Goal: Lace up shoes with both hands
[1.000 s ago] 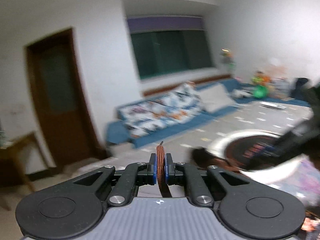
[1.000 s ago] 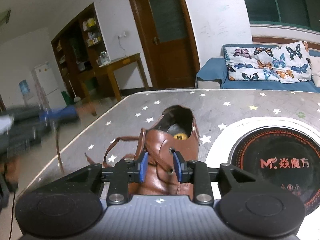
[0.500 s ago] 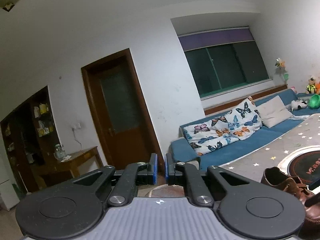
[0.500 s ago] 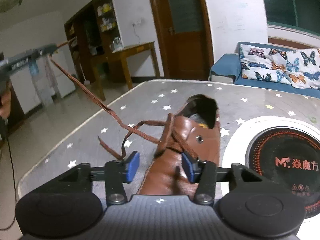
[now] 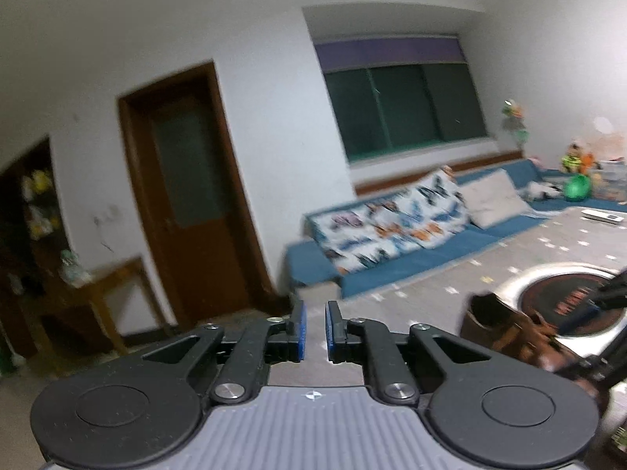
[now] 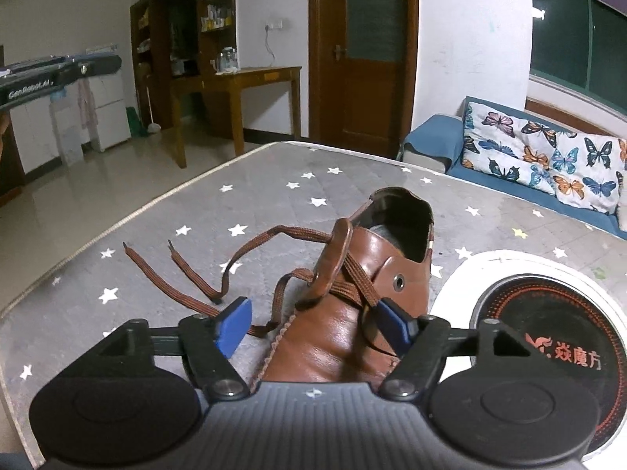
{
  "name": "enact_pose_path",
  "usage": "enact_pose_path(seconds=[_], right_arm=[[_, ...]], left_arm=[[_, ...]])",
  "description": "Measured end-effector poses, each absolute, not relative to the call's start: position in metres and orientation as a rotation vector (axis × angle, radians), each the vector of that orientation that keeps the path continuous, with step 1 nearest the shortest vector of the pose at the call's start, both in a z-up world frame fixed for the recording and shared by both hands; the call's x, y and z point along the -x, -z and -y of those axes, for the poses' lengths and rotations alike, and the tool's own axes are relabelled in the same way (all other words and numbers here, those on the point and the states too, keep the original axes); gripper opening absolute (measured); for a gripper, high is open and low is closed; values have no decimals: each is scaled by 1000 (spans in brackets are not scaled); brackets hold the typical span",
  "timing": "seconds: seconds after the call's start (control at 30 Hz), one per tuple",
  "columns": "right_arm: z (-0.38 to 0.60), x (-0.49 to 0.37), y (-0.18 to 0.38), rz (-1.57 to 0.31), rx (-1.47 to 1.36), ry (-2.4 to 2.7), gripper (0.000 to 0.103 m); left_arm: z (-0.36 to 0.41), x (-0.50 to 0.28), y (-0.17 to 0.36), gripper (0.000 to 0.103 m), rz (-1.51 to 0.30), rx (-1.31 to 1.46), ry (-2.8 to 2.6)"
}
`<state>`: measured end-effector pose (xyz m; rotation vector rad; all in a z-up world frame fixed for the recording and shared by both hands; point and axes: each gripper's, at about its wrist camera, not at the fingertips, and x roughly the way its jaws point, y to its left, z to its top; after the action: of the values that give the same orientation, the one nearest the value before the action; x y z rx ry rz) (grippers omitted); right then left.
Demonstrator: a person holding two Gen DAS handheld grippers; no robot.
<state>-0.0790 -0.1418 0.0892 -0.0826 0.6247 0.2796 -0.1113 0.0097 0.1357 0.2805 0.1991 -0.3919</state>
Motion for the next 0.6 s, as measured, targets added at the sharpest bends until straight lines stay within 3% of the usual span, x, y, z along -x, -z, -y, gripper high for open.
enact_pose_path(seconds=[0.07,0.13,0.2,0.27,0.33,0.6], right_arm=[[141,82,-88,-628,90,-275,75],[140,85,-87,-626,98,-275,75],[139,88,-88,-620,109,-278,75],[136,89,-89,-606,132,-287,75],[132,92,-91,-595,151,-305,75],[99,97,-97,-576,205,-487,73]], left_arm=[[-8,111,-125,21,-261,-256,433],[-8,110,-113,52,-331,-202,462],[-10,114,-103,59,-363,-165,478],[-14,119,-97,74,-379,-148,490],[-16,126,-94,103,-372,-143,503],[-46,134,-96,103,-317,-31,466]])
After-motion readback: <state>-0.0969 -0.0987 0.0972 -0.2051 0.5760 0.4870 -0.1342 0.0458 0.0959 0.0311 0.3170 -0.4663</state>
